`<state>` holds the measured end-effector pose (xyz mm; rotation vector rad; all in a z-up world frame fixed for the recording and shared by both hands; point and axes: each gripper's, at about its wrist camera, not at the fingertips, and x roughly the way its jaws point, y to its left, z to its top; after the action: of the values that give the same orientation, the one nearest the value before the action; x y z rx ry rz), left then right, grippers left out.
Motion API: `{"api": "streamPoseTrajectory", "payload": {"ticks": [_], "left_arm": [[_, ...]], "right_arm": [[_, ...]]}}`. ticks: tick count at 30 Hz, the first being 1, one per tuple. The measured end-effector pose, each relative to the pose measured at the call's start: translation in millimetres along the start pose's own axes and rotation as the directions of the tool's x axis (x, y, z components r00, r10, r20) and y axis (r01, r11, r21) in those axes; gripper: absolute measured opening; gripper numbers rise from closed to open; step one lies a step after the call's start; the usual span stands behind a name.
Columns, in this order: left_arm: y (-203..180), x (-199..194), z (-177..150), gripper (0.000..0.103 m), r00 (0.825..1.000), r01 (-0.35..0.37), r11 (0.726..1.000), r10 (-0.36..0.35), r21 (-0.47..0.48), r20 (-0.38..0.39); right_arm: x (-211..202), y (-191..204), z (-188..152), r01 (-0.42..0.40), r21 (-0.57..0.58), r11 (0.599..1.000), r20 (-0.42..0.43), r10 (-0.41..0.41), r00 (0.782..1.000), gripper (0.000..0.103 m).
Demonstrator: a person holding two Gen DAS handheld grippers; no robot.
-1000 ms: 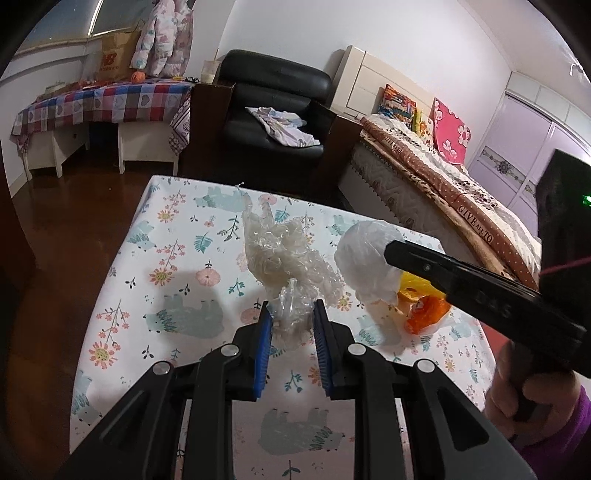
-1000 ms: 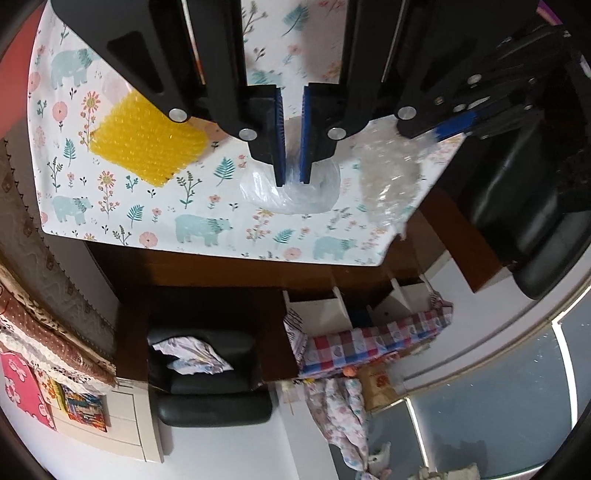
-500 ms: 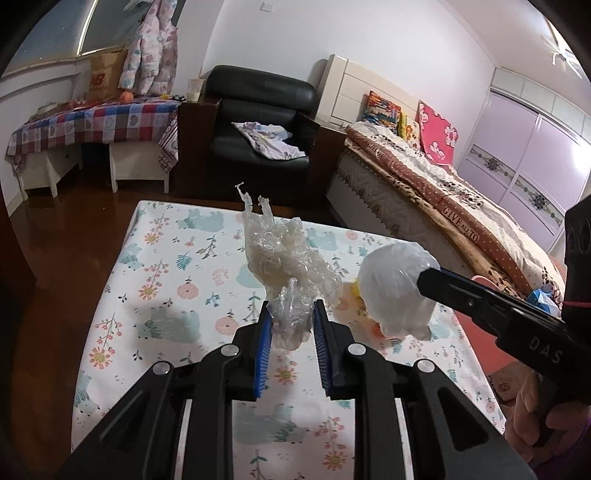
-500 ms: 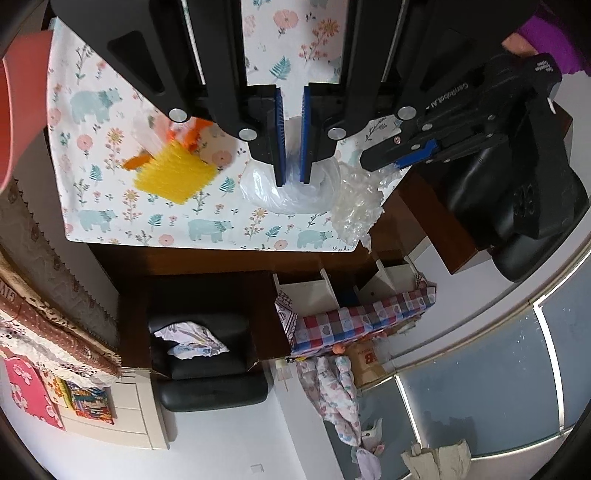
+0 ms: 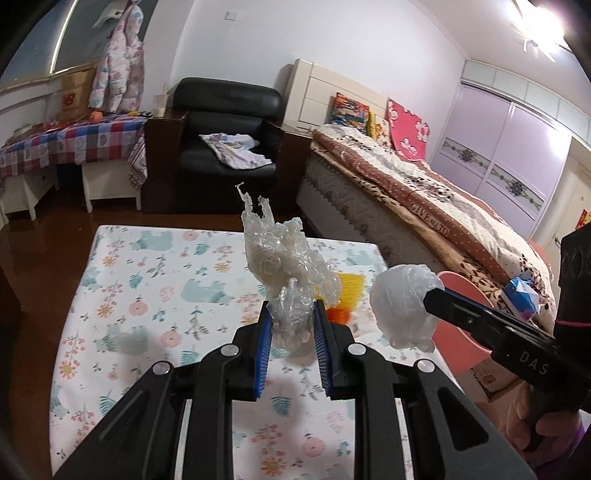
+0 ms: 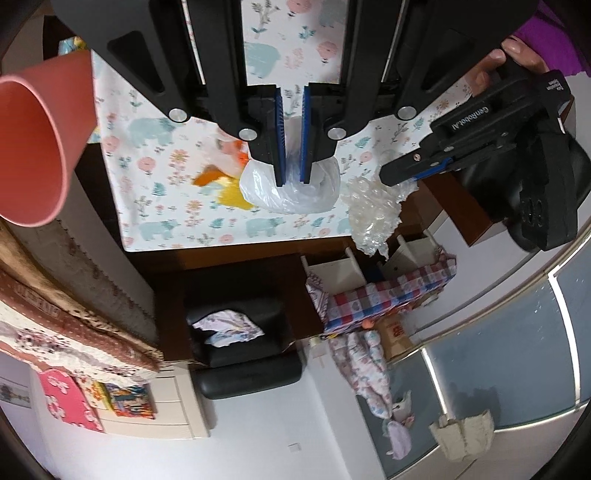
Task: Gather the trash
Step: 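Carry the clear plastic and white bag over the pink bucket with both grippers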
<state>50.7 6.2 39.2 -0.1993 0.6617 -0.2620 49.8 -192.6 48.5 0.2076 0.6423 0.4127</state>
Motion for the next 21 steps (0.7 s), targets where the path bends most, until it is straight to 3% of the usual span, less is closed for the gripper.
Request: {"api": "streamPoseTrajectory", "payload": {"ticks": [11,21], "left_arm": [[-58.5,11.6,9.6,0.021,0.997,0.078,0.994,-0.078,0.082,0.001],[-114.6,26.7,12.0,0.021,0.989,0.150,0.975,-0.149,0.164,-0.016]], "right_arm": [[-37.2,-62.7,-8.3,0.101,0.120,0.988,0.061,-0.109,0.992,0.008],[-71.7,-112.3,-16.3,0.189,0.199,0.961,0.113,-0.214,0.970,0.008]]}}
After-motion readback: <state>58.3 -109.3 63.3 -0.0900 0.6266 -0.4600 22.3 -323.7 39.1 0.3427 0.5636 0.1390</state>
